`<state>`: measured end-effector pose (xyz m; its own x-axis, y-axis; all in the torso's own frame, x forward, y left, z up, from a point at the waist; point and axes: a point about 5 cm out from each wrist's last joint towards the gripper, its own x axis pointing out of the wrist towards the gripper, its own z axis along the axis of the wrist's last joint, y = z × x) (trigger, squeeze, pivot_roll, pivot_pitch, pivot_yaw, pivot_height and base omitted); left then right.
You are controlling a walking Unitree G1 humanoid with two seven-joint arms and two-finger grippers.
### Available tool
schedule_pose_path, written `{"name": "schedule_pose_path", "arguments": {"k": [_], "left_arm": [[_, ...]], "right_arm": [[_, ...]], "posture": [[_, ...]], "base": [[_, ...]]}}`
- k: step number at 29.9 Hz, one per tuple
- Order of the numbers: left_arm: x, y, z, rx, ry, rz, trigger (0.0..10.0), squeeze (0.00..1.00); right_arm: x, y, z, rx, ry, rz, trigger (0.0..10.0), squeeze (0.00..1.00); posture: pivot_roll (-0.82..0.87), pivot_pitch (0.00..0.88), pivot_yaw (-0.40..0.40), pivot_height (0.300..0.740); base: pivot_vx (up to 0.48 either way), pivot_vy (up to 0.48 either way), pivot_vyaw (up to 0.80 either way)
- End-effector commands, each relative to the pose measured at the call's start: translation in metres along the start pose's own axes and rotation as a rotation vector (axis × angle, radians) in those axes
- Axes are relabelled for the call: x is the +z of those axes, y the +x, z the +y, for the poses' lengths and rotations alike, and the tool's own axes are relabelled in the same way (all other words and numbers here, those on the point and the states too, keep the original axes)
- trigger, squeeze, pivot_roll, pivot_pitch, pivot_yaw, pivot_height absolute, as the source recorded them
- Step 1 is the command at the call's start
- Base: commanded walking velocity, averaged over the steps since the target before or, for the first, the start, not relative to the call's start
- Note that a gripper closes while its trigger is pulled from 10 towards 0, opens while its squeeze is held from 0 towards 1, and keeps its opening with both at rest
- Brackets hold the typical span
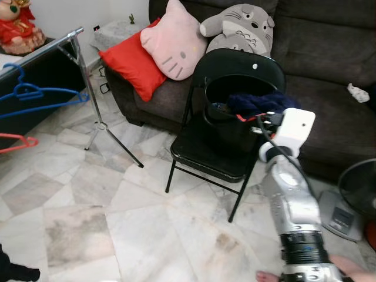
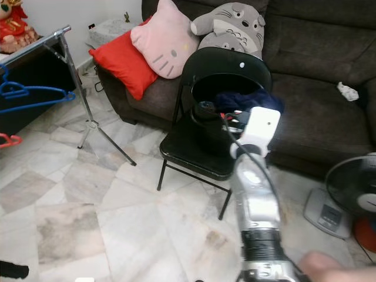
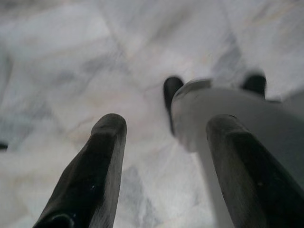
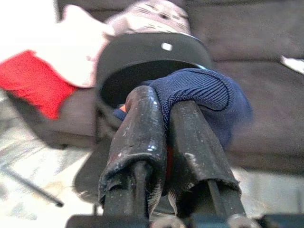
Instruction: Hang hanger
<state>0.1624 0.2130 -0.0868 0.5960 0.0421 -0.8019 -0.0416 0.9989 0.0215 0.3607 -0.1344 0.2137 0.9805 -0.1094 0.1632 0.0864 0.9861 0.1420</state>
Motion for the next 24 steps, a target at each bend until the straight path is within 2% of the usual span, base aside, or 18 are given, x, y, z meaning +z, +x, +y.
{"name": "schedule_pose_path", "arguments": {"k": [1,7,12,19,24], "left_arm": [[-0.016,-0.004,0.001,0.001,0.005,0.051,10.0,0.00],[-0.015,-0.004,0.004,0.007,0.007,0.050,10.0,0.00],[-0.012,-0.003,0.003,0.006,0.009,0.047,10.0,0.00],[-0.011,-0.002,0.002,0.008,0.004,0.044,10.0,0.00],[-0.011,-0.003,0.003,0.012,0.007,0.047,10.0,0.00]], "right_arm": [[0.012,0.002,0.004,0.028,-0.020,-0.057,10.0,0.00],[0.029,-0.001,0.030,0.189,-0.062,-0.161,10.0,0.00],[0.035,-0.002,0.045,0.265,-0.109,-0.199,10.0,0.00],[0.015,0.001,0.039,0.259,-0.155,-0.103,10.0,0.00],[0.000,0.002,0.030,0.235,-0.187,-0.030,10.0,0.00]], "posture": [[-0.02,0.169,0.003,0.740],[-0.03,0.173,0.005,0.740],[-0.02,0.174,0.004,0.740],[-0.01,0.173,0.003,0.740],[-0.01,0.175,0.004,0.740]], "base": [[-0.330,0.000,0.00],[-0.041,0.000,0.00],[0.000,0.000,0.00],[0.000,0.000,0.00],[0.000,0.000,0.62]]}}
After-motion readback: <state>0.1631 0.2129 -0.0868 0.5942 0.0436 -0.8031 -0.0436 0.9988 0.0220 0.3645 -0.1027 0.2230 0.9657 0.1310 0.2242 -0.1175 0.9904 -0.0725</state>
